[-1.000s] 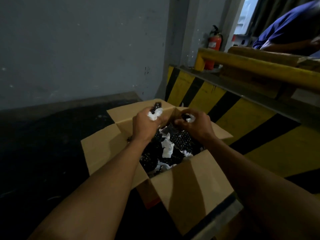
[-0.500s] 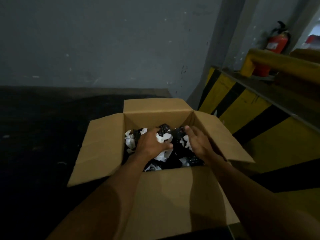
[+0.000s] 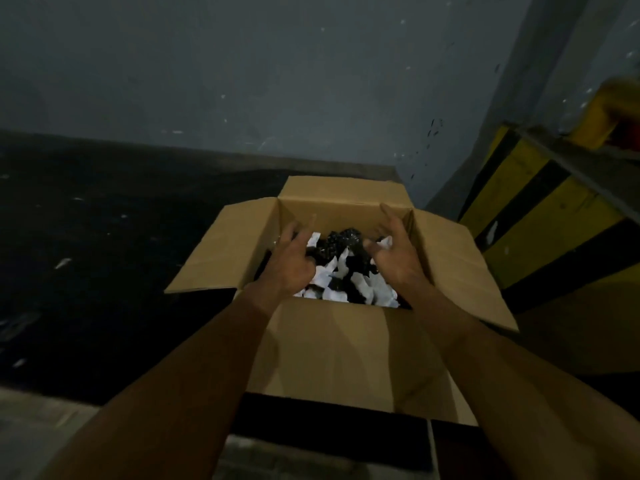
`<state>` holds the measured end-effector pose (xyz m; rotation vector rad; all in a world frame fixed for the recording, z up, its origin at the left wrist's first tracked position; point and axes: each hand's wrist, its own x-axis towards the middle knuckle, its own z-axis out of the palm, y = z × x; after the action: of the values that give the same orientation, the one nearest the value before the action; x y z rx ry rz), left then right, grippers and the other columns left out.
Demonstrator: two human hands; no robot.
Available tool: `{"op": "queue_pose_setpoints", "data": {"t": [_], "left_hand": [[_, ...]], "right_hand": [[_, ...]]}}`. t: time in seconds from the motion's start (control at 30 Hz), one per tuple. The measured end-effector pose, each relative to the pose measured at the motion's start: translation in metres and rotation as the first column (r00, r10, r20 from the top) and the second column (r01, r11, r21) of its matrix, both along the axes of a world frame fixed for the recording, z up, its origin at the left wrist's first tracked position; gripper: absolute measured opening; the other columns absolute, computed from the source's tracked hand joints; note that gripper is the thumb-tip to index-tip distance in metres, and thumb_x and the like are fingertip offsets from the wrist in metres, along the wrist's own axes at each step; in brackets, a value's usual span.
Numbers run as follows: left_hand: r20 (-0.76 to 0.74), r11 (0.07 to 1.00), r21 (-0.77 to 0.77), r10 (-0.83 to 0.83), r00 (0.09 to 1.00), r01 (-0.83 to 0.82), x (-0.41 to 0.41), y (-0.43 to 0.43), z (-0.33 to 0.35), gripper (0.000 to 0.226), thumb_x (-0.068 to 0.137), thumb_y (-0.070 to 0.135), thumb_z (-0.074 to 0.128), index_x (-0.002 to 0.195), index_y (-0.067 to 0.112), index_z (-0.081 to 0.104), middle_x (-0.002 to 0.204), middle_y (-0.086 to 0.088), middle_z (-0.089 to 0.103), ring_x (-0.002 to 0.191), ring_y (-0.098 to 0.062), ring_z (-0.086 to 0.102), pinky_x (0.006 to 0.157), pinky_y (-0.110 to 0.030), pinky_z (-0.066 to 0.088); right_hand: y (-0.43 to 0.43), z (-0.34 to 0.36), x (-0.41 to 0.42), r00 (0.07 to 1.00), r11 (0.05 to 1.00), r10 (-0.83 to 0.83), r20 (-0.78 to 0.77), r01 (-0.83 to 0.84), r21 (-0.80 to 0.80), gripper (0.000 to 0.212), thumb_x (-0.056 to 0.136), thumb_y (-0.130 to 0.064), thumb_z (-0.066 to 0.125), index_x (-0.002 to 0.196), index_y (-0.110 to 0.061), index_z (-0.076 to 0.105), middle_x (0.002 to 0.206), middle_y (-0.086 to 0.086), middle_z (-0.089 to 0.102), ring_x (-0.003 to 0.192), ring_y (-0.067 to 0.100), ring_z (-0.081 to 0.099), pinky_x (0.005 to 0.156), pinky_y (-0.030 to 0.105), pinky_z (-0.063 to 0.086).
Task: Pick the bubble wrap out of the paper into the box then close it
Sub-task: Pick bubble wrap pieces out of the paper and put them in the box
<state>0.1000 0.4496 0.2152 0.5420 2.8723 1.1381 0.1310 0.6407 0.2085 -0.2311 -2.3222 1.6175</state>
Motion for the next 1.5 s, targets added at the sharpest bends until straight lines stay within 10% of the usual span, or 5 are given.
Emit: {"op": "queue_pose_setpoints", "data": {"t": [0.3,0.47,0.73,1.17,1.5], "left_hand": [[-0.094,0.988,-0.139,0.051,0.994,-0.064,-0.007,0.010,0.000,0.088,0.088,0.048,0.053,0.144,0.049,-0.015,0.158,-0.006,-0.017,0.145,-0.030,-0.014,0.114,-0.059,-0.006],[-0.049,0.970,-0.242,-0.027,0.998,0.014,-0.037,0.017,-0.002,0.101,0.084,0.048,0.058,0.141,0.048,-0.026,0.157,-0.008,-0.024,0.144,-0.031,-0.019,0.112,-0.063,-0.006],[0.186,0.797,-0.477,-0.322,0.928,0.371,-0.058,0.021,-0.042,0.109,0.069,0.088,0.041,0.135,0.047,-0.036,0.150,0.001,-0.040,0.138,-0.026,-0.036,0.108,-0.068,-0.007],[0.196,0.680,-0.665,-0.242,0.950,0.310,-0.099,0.032,-0.091,0.122,0.062,0.092,0.042,0.138,0.037,-0.037,0.152,-0.005,-0.037,0.140,-0.035,-0.031,0.103,-0.074,-0.008],[0.442,0.722,-0.578,-0.114,0.890,0.380,-0.117,0.035,-0.117,0.115,0.069,0.084,0.048,0.135,0.044,-0.037,0.151,0.004,-0.039,0.141,-0.033,-0.028,0.105,-0.074,-0.001]], "right_hand": [[0.021,-0.006,-0.027,0.999,0.990,-0.052,0.012,0.050,0.129,0.070,0.080,-0.020,0.035,0.128,-0.070,0.034,0.154,-0.005,0.030,0.142,0.020,0.029,0.115,0.058,0.019],[0.019,0.005,-0.033,0.983,0.954,-0.177,-0.058,0.186,0.235,0.078,0.077,0.007,0.046,0.130,-0.050,0.040,0.140,0.003,0.044,0.122,0.024,0.047,0.098,0.050,0.048],[0.020,-0.039,-0.035,0.944,0.712,-0.177,0.280,-0.074,0.699,0.070,0.095,-0.062,0.032,0.153,-0.036,0.004,0.162,-0.004,-0.008,0.148,0.025,-0.009,0.117,0.050,-0.003],[0.017,-0.081,-0.070,0.738,0.575,-0.125,0.664,-0.491,0.654,0.079,0.085,-0.078,0.015,0.144,-0.043,-0.026,0.154,-0.002,-0.034,0.145,0.031,-0.023,0.117,0.053,-0.007],[0.026,-0.119,-0.095,0.635,0.691,-0.015,0.772,-0.551,0.467,0.081,0.084,-0.079,0.018,0.143,-0.044,-0.026,0.155,-0.005,-0.032,0.145,0.031,-0.022,0.116,0.053,-0.009]]}}
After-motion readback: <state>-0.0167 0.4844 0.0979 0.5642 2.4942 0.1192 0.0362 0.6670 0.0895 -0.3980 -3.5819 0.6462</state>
